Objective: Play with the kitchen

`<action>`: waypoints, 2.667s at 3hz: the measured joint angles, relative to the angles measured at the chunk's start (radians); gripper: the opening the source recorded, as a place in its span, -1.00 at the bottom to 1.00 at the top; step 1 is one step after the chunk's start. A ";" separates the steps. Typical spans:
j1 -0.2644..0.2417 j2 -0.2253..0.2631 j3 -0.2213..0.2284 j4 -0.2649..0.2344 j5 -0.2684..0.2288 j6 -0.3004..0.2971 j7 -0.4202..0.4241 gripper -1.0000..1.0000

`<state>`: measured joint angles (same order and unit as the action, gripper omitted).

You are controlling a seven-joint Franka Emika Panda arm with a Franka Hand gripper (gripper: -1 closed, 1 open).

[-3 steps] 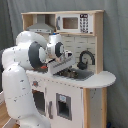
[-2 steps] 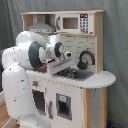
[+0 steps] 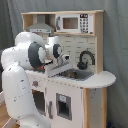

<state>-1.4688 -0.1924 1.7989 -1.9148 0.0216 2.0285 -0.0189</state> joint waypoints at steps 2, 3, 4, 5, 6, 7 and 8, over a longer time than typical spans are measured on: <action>-0.012 0.000 -0.010 0.124 -0.004 -0.154 -0.003 -1.00; -0.012 0.001 -0.011 0.204 -0.004 -0.221 -0.003 -1.00; 0.006 0.001 -0.008 0.280 -0.004 -0.286 0.003 -1.00; 0.075 -0.001 0.037 0.302 -0.003 -0.286 0.060 -1.00; 0.088 -0.017 0.126 0.310 -0.003 -0.235 0.069 -1.00; 0.081 -0.066 0.184 0.328 0.005 -0.171 0.068 -1.00; 0.044 -0.132 0.233 0.373 0.030 -0.143 0.063 -1.00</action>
<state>-1.4247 -0.3243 2.0324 -1.5414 0.0515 1.8852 0.0437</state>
